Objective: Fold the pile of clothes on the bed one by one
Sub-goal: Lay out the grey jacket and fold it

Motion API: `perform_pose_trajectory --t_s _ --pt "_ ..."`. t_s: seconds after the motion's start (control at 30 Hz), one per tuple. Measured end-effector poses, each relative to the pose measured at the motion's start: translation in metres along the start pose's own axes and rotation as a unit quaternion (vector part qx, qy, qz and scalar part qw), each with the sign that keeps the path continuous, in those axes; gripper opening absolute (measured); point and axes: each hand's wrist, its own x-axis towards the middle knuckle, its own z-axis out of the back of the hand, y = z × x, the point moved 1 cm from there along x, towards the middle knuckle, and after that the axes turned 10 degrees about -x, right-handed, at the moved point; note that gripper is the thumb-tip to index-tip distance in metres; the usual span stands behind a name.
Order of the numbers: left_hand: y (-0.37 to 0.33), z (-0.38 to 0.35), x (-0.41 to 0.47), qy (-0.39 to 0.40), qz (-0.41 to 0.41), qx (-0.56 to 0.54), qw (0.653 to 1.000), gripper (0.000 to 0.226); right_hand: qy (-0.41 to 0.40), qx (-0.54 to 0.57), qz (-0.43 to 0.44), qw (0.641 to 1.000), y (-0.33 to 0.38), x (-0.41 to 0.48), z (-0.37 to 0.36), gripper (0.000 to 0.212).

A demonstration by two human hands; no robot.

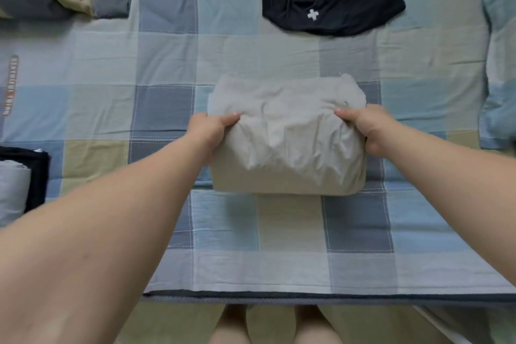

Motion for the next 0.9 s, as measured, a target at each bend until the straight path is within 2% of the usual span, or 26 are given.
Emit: perform_pose_trajectory --t_s 0.1,0.2,0.27,0.33,0.4,0.47,0.63,0.7,0.8,0.87,0.9 --pt "-0.053 0.007 -0.027 0.022 -0.054 -0.044 0.997 0.042 -0.002 0.043 0.053 0.998 0.055 -0.033 0.017 0.042" --pt "-0.095 0.015 -0.055 0.053 -0.114 -0.091 0.988 0.039 -0.002 0.092 0.113 0.989 0.094 -0.065 0.03 0.033" --pt "-0.107 0.021 -0.07 0.061 -0.14 -0.102 0.983 0.03 -0.002 0.1 0.142 0.985 0.1 -0.08 0.033 0.023" --pt "-0.103 0.026 -0.083 0.061 -0.146 -0.097 0.983 0.027 -0.002 0.077 0.133 0.988 0.089 -0.089 0.029 0.014" --pt "-0.084 0.032 -0.089 0.057 -0.124 -0.069 0.988 0.024 0.0 0.054 0.1 0.993 0.064 -0.089 0.022 0.015" --pt "-0.051 0.039 -0.085 0.053 -0.089 -0.028 0.994 0.023 0.003 0.03 0.05 0.998 0.028 -0.084 0.009 0.034" --pt "0.072 0.054 -0.04 -0.02 -0.01 0.102 0.994 0.046 -0.041 -0.067 -0.038 0.996 -0.079 -0.048 -0.027 0.045" --pt "0.107 0.056 -0.029 -0.051 0.005 0.146 0.988 0.045 -0.064 -0.079 -0.069 0.992 -0.109 -0.034 -0.035 0.049" --pt "0.131 0.054 -0.021 -0.088 -0.006 0.177 0.98 0.042 -0.089 -0.088 -0.051 0.991 -0.123 -0.03 -0.04 0.034" --pt "0.131 0.052 -0.026 -0.145 -0.056 0.251 0.955 0.06 -0.148 -0.147 -0.001 0.978 -0.124 -0.036 -0.039 0.049" --pt "0.127 0.05 -0.033 -0.176 -0.11 0.309 0.928 0.069 -0.194 -0.207 0.034 0.958 -0.12 -0.044 -0.039 0.061"
